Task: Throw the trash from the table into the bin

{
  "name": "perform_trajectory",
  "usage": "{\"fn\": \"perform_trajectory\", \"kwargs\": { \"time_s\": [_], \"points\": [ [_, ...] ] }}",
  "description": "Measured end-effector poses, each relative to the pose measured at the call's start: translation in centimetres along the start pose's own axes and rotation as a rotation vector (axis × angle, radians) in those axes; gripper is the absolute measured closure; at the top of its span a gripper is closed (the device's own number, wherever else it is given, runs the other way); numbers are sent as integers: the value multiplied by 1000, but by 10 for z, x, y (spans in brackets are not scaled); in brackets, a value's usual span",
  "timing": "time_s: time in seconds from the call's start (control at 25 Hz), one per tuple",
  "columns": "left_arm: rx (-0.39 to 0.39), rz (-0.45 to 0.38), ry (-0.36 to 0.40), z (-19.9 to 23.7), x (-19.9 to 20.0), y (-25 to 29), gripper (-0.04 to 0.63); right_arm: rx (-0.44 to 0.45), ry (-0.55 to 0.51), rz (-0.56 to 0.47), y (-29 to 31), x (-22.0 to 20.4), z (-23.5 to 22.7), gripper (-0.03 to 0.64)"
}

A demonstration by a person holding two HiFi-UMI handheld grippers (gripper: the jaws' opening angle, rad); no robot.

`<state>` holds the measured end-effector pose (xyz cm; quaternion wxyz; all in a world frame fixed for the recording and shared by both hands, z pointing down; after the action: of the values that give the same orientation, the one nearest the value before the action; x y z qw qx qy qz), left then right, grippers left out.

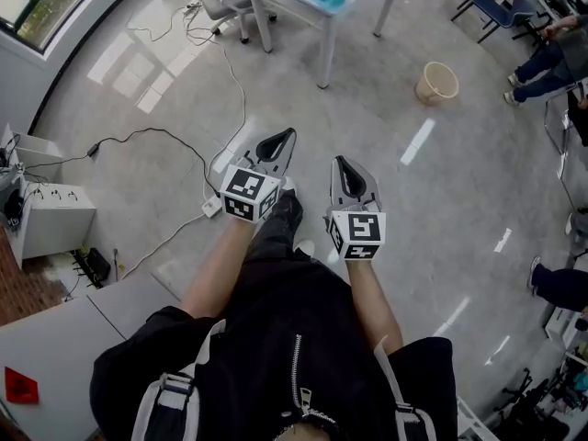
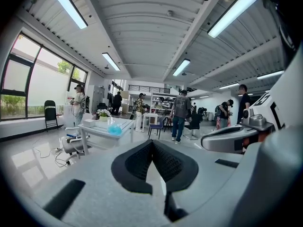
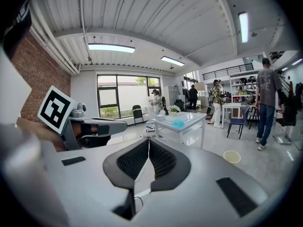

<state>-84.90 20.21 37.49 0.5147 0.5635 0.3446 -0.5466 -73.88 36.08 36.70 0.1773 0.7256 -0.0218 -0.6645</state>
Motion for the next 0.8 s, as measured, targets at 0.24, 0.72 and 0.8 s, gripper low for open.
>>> {"fn": "perform_trajectory", "kwargs": {
  "time_s": [0.24, 0.72, 0.8],
  "points": [
    [-18, 4, -21, 40, 11, 58, 591, -5, -10, 29, 59, 18, -29, 606],
    [-50, 15, -46, 147, 36, 148, 591, -14, -32, 60, 190, 58, -52, 606],
    [-63, 16, -46, 159, 39, 157, 591, -28, -18, 60, 204, 61, -54, 606]
  ]
}}
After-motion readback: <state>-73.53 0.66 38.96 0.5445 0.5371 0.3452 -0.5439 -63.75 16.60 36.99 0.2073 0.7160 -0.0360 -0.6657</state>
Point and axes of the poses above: the fingertips, and each gripper's own axes: y forward along the fingers, z to its left, x out of its top, the point moved 9 cm from there along -y, backward along the fingers, and after that the axes turned 1 degree about -y, right-handed, at the moved point
